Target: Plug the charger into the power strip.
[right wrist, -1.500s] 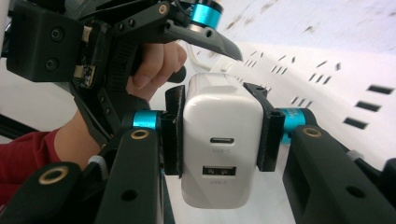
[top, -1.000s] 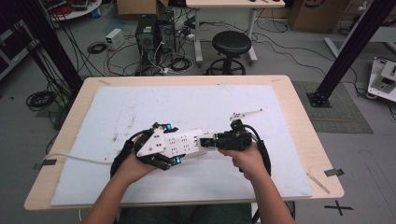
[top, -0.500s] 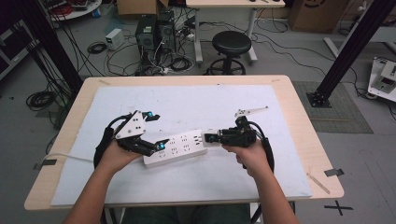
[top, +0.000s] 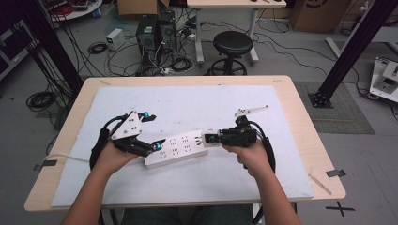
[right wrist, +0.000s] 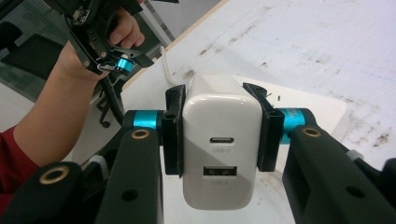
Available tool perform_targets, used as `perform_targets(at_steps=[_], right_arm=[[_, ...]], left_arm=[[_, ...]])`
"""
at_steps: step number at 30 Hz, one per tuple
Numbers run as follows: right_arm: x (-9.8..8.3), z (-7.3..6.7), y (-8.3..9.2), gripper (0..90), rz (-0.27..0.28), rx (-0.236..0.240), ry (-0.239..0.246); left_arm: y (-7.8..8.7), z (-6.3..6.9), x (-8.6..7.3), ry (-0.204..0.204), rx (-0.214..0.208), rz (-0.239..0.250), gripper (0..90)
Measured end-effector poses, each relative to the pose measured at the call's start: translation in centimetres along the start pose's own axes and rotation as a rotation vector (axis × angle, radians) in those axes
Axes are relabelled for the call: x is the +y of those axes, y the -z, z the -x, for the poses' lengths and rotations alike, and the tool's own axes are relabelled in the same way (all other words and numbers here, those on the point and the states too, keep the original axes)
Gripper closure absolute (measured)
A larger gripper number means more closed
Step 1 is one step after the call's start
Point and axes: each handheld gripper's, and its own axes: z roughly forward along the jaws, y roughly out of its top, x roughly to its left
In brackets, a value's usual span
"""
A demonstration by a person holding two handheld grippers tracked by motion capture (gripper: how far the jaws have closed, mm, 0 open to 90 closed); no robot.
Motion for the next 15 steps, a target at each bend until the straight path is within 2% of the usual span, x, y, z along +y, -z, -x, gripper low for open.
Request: perform_targets(at_steps=[15], right_arm=[[0.65, -0.38, -0.57, 63.4, -0.011, -0.032, 0.012]], left_arm=[[0.04, -0.15, -0.23, -0.002, -0.001, -0.003, 18.2]])
